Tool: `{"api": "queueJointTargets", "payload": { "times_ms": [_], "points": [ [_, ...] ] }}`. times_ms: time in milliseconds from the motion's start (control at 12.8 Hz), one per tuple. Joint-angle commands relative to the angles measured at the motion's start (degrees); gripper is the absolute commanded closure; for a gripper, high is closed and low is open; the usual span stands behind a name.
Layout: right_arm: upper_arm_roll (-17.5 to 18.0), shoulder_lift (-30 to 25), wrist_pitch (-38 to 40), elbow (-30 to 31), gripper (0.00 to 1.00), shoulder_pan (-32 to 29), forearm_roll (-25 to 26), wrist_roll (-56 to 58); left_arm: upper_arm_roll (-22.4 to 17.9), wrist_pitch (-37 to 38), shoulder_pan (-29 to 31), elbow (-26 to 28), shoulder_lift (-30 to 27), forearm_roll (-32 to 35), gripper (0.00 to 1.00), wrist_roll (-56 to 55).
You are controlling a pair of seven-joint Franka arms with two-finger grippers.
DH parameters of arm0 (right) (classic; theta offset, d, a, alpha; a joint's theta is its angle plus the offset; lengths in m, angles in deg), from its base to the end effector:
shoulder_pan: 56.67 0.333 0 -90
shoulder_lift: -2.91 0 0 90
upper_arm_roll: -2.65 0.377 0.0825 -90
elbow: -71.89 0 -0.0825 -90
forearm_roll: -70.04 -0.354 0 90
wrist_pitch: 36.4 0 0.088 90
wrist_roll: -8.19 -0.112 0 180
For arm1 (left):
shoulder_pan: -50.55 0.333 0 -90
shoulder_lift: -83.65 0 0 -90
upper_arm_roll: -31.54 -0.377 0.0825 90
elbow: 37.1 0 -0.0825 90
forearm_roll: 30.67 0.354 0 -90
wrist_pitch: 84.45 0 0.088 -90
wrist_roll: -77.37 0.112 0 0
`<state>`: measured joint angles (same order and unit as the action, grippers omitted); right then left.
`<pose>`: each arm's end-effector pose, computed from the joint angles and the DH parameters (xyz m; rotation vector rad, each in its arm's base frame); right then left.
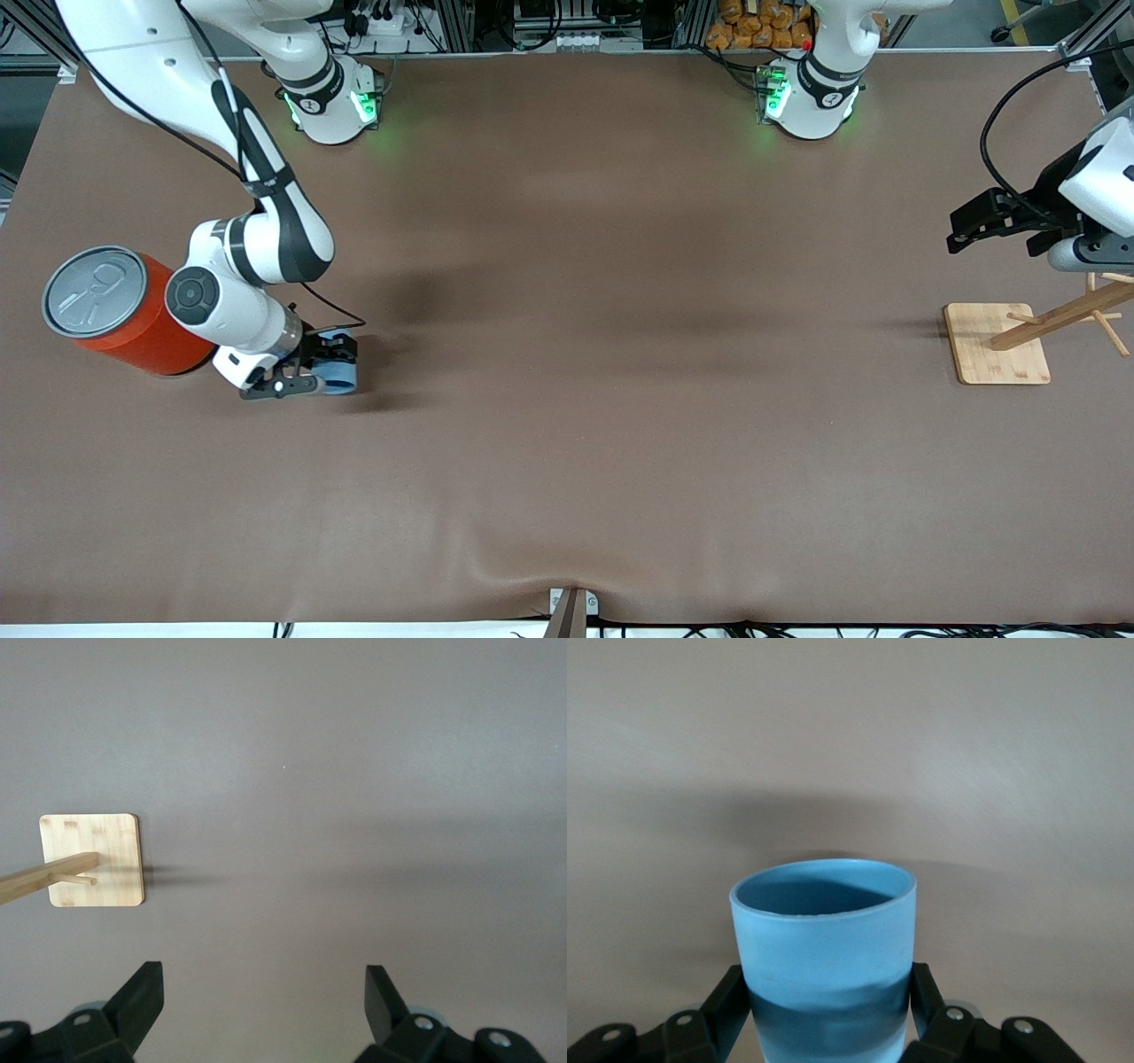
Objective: Flip cup
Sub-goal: 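Lift the blue cup with the right gripper while the left gripper approaches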
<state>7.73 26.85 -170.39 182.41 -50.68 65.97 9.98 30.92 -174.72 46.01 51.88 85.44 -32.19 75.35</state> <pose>0.6150 0.1165 0.3433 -3.0448 -0.2555 0.0219 0.5349 -0.0397 0.6722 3.1154 -0.0513 -0.0157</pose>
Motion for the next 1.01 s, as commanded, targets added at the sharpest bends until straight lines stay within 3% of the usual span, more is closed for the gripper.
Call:
{"api": "queueJointTargets", "payload": {
  "times_ms": [0, 234, 390, 545, 623, 935],
  "points": [
    [2.8, 1.7, 4.1, -9.2, 0.73, 1.6, -0.4, 2.4, -0.1, -0.2, 0.1, -0.5, 0.5, -0.2, 0.00, 0.7],
    [6.1, 6.3, 4.2, -17.5, 0.72, 4.3, 0.5, 11.5, -0.1, -0.2, 0.1, -0.5, 0.5, -0.2, 0.00, 0.7],
    [9.6, 8.1, 4.2, -21.0, 0.72, 5.5, 3.9, 14.5, -0.1, -0.2, 0.2, -0.5, 0.5, -0.2, 0.00, 0.7],
    [14.8, 10.6, 4.3, -23.8, 0.77, 6.0, 15.3, 18.6, -0.1, -0.2, 0.2, -0.5, 0.5, -0.2, 0.00, 0.7],
    [18.3, 10.9, 5.1, -24.5, 0.77, 6.0, 17.0, 18.6, -0.1, -0.2, 0.2, -0.5, 0.5, -0.2, 0.00, 0.7],
    [21.8, 12.9, 6.6, -24.7, 0.82, 14.0, 28.0, 17.6, -0.1, -0.2, 0.1, -0.5, 0.5, -0.2, 0.00, 0.7]
  ]
}}
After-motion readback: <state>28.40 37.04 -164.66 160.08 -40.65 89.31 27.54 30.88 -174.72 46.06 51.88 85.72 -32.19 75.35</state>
